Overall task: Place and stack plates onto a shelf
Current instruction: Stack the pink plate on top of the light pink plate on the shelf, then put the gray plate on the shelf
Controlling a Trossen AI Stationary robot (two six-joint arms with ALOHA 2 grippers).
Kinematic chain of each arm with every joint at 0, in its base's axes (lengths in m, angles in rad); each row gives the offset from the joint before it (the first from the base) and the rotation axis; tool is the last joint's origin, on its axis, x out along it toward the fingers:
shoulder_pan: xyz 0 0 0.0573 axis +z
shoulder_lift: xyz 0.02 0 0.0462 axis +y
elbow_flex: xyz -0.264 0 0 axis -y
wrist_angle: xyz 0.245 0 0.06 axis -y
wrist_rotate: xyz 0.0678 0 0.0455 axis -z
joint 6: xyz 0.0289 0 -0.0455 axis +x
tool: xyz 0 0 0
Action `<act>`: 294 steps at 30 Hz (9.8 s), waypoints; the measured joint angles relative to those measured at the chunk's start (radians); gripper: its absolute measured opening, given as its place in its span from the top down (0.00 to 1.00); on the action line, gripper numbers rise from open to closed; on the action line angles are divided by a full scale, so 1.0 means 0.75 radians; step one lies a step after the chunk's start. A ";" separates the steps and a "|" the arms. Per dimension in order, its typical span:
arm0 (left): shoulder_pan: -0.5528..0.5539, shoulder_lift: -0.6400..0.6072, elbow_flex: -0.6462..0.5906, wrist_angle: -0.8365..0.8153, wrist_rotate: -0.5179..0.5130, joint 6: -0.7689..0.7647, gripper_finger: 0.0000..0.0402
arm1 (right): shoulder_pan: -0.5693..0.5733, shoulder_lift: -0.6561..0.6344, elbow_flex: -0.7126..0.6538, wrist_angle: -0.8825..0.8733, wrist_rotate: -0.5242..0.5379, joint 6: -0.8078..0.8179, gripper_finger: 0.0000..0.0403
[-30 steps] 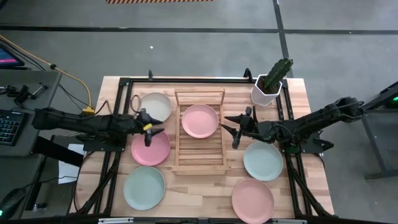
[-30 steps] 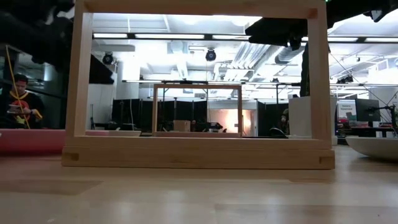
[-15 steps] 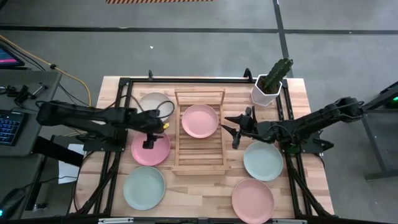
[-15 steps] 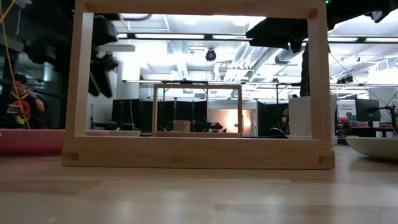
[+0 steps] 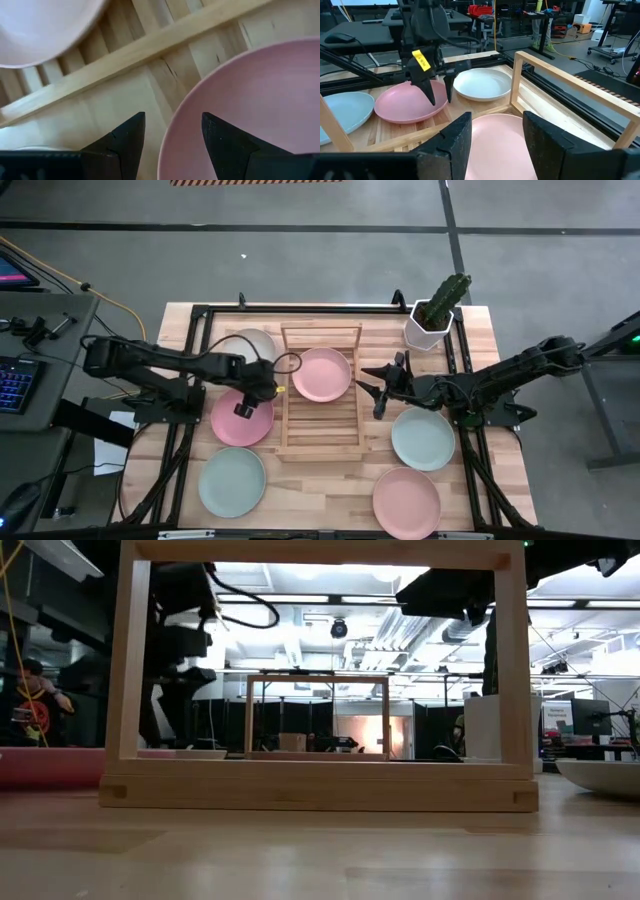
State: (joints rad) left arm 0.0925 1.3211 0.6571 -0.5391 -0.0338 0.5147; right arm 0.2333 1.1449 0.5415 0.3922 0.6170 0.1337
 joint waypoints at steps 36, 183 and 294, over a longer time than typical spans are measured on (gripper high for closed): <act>0.013 0.093 0.289 -0.421 0.000 -0.042 0.99 | 0.001 0.000 0.000 -0.013 0.000 0.029 0.60; 0.141 0.096 -0.189 0.364 -0.536 -0.897 0.56 | -0.043 0.000 0.000 -0.099 0.015 0.140 0.60; -0.634 0.346 0.252 0.628 -0.141 -0.019 0.63 | -0.044 0.000 -0.001 -0.128 0.021 0.160 0.60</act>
State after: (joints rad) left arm -0.3832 1.5803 0.8459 -0.0677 -0.1398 0.5006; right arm 0.2005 1.1446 0.5411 0.2958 0.6331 0.2539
